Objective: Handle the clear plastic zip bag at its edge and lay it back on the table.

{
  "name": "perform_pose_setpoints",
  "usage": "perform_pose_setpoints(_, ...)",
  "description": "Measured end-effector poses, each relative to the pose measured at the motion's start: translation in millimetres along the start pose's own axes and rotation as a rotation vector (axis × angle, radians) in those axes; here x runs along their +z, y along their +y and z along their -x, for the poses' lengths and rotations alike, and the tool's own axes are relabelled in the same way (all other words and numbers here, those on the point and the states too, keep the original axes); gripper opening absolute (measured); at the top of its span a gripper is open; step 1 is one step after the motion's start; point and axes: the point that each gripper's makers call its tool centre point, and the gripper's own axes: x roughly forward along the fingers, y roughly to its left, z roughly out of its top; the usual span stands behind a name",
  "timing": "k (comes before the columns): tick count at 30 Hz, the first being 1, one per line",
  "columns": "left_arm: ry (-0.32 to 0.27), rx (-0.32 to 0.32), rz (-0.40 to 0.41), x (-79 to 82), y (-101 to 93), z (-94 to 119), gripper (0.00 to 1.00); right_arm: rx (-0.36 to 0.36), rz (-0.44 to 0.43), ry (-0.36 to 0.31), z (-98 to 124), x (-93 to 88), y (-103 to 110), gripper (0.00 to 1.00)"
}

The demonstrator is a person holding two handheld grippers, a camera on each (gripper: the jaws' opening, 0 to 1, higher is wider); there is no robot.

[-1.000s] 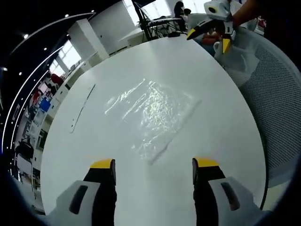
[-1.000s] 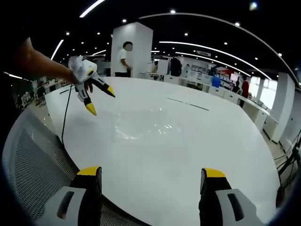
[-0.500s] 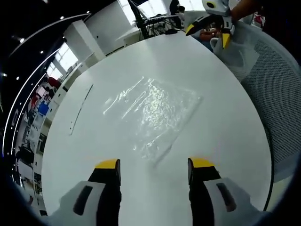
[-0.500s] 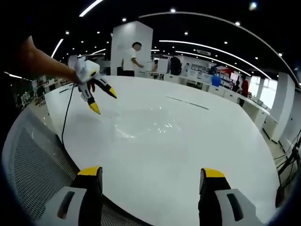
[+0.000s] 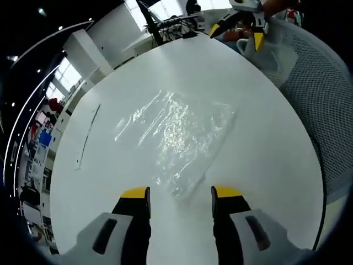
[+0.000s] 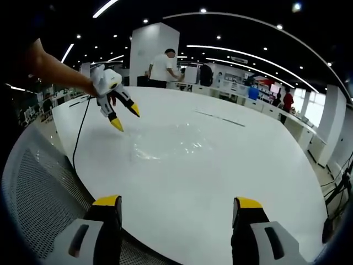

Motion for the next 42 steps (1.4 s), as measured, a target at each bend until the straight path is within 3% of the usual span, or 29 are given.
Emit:
perform_pose_setpoints(5,0.01,-0.013,-0.032,-0.3,-0.2,-4.3,0.33,0.0,-0.001,0.003,-0.2,-1.1,-0.7,0.81)
perform_pose_setpoints(19,0.016,-0.05,-0.058,1.6,-1.7,-12.5,0.26,-0.005,0.0,0.013,0.1,-0.9,0.7,0.8)
perform_pose_setpoints(30,0.051,-0.095,-0.087,-2.8,-3.8,-21.2,0.27,-0.004,0.004,0.033,-0.4,-4.6,0.6,0.79)
perform_pose_setpoints(40,0.033,-0.15,-0.014,-4.8,-4.3,-25.7,0.19,0.003,0.007,0.045,-0.9,-7.1,0.9,0.78)
perform_pose_setpoints(42,0.035,-0.191,0.011,-6.1,-9.9,-25.9,0.14,0.003,0.007,0.046,-1.1,-7.8,0.7,0.78)
